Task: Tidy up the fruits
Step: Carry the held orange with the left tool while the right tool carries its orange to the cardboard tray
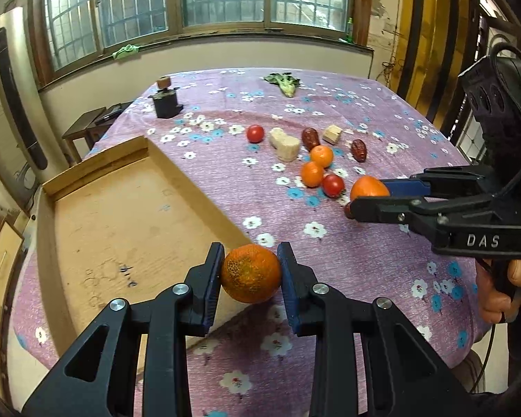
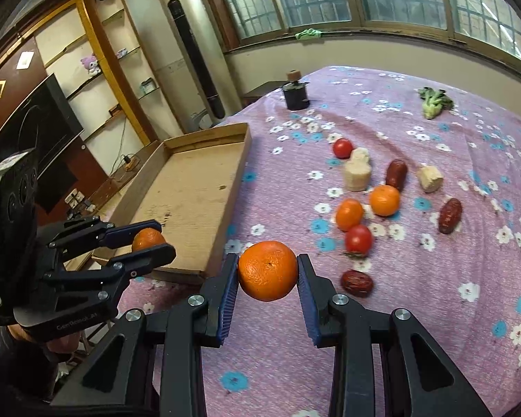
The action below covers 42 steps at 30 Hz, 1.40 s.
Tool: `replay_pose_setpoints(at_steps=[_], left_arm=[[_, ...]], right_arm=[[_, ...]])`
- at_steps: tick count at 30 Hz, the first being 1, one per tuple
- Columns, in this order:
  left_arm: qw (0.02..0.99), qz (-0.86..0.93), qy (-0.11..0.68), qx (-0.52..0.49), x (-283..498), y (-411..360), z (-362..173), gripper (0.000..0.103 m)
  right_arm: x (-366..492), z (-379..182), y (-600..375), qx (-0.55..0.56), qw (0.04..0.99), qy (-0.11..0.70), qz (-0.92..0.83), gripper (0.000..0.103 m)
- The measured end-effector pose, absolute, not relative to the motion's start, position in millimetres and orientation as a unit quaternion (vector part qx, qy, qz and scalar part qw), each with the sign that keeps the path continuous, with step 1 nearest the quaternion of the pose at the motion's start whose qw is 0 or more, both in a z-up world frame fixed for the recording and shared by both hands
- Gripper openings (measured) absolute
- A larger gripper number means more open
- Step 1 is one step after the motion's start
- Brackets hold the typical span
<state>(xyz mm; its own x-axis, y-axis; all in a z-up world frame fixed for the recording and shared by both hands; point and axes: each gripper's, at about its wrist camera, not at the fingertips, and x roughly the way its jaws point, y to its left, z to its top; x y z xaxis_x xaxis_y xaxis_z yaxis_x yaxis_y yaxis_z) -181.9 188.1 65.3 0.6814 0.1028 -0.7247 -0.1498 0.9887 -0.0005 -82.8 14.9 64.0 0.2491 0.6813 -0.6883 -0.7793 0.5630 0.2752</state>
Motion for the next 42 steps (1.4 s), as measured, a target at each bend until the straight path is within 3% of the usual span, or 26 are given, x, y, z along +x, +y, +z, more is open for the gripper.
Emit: replay_pose_setpoints(at_steps=[14, 33, 42], left_arm=[[0.908, 0.114, 0.399, -0.053, -204.8, 234.2, 58.5, 0.029], [0.868, 0.154, 0.463, -0.092, -222.7, 295.2, 12.1, 0.029], [0.864, 0.153, 0.471, -0.086, -224.9, 332.5, 7.6, 0.030]], right_arm=[[-102.5, 63.3, 79.7, -0.100, 0.752, 0.399, 0.515, 0.034], [-118.9, 6.3, 175.1, -0.183, 0.689, 0.460, 0.530, 0.034], [-143.1, 11.0, 197.2, -0.189, 0.681, 0.447, 0.548, 0.034]])
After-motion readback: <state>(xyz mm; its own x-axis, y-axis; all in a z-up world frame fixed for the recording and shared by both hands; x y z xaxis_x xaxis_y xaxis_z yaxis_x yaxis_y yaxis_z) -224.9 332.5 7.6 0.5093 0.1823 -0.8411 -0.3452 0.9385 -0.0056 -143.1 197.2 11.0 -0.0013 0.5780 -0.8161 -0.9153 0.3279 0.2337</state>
